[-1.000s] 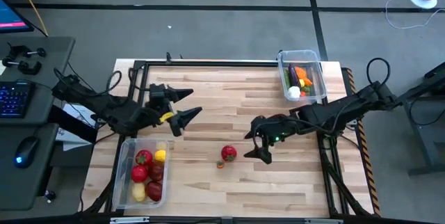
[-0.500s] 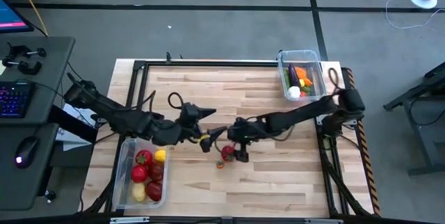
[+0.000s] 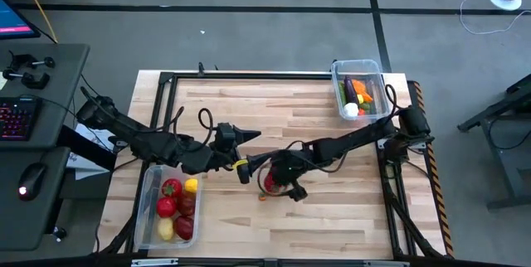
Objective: Sort produce into baskets
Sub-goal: Put the red tomato into the bottom transparent bin
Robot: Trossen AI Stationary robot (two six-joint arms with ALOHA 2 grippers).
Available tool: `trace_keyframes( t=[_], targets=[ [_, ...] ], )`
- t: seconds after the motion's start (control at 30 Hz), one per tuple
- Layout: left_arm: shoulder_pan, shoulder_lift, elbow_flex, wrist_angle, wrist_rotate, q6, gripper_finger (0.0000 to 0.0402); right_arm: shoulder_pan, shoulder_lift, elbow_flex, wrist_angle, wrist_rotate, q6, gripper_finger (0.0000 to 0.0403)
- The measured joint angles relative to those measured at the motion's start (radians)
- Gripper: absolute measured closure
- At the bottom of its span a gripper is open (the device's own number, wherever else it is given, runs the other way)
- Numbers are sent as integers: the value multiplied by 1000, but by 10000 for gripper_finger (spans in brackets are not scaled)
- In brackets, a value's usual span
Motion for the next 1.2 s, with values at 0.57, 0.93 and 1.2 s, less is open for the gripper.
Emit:
trace_keyframes(
  t=[0.57, 0.93, 1.2],
  targets=[
    [-1, 0, 0, 0, 3, -7, 9, -4, 42, 32, -51, 95, -340, 18],
    [-2, 0, 0, -9, -24, -31, 9, 8, 111, 33, -11, 82, -362, 18],
    [-1, 0, 0, -8, -44, -31, 9, 15, 113, 33, -6, 73, -355, 20]
  ],
)
